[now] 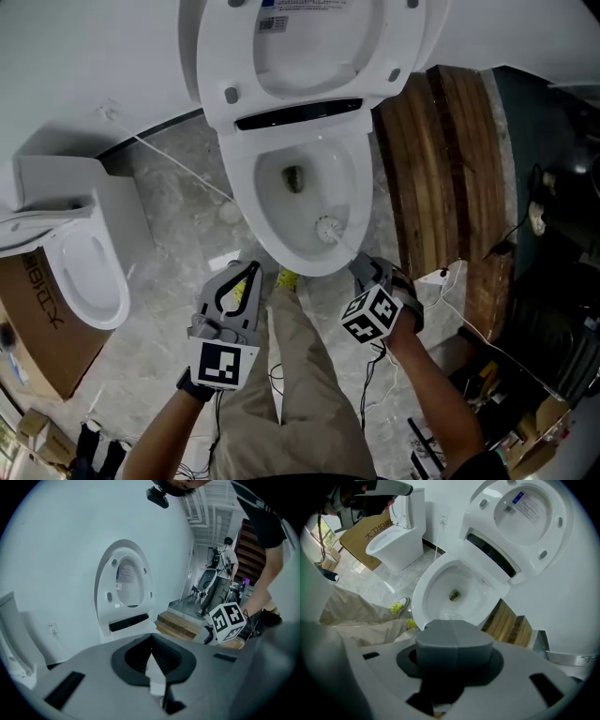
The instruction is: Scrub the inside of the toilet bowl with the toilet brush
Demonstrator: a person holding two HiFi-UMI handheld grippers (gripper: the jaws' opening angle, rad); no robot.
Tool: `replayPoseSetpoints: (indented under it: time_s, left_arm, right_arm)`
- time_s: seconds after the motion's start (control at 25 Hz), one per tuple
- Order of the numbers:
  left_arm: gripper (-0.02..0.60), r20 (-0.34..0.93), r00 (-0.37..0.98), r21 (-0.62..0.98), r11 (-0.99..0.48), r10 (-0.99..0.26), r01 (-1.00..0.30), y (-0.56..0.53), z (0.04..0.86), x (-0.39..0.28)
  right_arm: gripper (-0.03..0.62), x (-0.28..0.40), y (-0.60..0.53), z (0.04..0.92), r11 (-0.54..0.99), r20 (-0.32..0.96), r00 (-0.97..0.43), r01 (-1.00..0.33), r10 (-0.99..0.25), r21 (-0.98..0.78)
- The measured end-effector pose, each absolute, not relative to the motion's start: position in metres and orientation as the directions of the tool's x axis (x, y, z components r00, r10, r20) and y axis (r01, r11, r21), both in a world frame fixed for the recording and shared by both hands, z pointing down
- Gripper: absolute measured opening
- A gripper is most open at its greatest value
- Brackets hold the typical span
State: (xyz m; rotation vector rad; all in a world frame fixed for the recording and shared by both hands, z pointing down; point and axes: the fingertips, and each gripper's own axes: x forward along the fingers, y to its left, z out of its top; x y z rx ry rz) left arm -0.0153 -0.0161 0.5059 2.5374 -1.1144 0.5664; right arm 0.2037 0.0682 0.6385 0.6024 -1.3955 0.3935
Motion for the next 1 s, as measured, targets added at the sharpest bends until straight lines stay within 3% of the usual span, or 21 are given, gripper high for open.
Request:
replayPoseSetpoints:
  time_s: [1.0]
  left_arm:
    - [0.009, 0.489, 0.607, 0.134, -0.634, -0.626, -0.762, -0.009, 0.514, -0.027]
  right_arm:
    - [0.150, 0.121, 0.075, 0.636, 0.855, 0.996, 0.028, -0.512, -0.082, 0.084]
